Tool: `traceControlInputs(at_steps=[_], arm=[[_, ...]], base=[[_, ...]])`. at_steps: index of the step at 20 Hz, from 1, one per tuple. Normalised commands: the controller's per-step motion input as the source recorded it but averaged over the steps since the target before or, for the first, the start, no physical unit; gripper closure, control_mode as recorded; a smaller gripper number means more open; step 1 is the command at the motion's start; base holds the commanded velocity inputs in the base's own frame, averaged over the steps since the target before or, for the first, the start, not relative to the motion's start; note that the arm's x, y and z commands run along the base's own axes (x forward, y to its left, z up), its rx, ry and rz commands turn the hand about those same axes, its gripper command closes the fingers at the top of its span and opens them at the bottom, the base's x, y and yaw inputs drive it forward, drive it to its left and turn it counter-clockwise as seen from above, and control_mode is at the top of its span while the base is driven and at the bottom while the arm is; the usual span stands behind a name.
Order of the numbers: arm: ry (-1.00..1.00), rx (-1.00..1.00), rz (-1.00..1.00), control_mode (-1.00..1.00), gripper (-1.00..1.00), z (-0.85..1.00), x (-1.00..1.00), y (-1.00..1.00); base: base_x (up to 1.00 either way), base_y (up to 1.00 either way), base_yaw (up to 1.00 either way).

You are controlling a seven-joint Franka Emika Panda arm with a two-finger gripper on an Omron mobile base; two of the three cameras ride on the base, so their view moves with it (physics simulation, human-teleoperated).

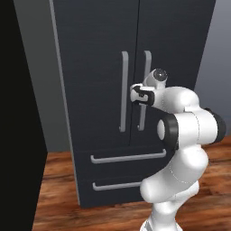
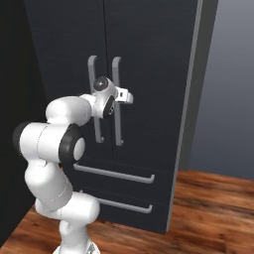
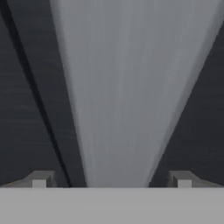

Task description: Place one of the steaks on the plate and the other in the bowl. Then place the bowl in the fridge.

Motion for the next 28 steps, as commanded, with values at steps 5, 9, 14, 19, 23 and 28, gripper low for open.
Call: traceControlInputs(at_steps=[5,9,14,19,23,28], arm=[[0.0,0.0,0.0,-1.0,-1.0,-0.2,0.67,0.0],[0.0,0.0,0.0,-1.0,1.0,-0.24,0.73,0.0],[0.06,0.12,-0.05,-1.0,1.0,-0.11,0.16,-0.69],[0.11,0.28,-0.11,-1.0,1.0,-0.02,-0.86,-1.0],[0.03,0.3,-0.1,-1.0,1.0,0.0,-1.0,-1.0],[-0.01,0.28,-0.01,-1.0,1.0,0.0,-1.0,-1.0]], base=[[0.0,0.0,0.0],[0.0,0.0,0.0],[0.0,0.0,0.0],[0.0,0.0,0.0],[0.0,0.0,0.0],[0.0,0.0,0.0]])
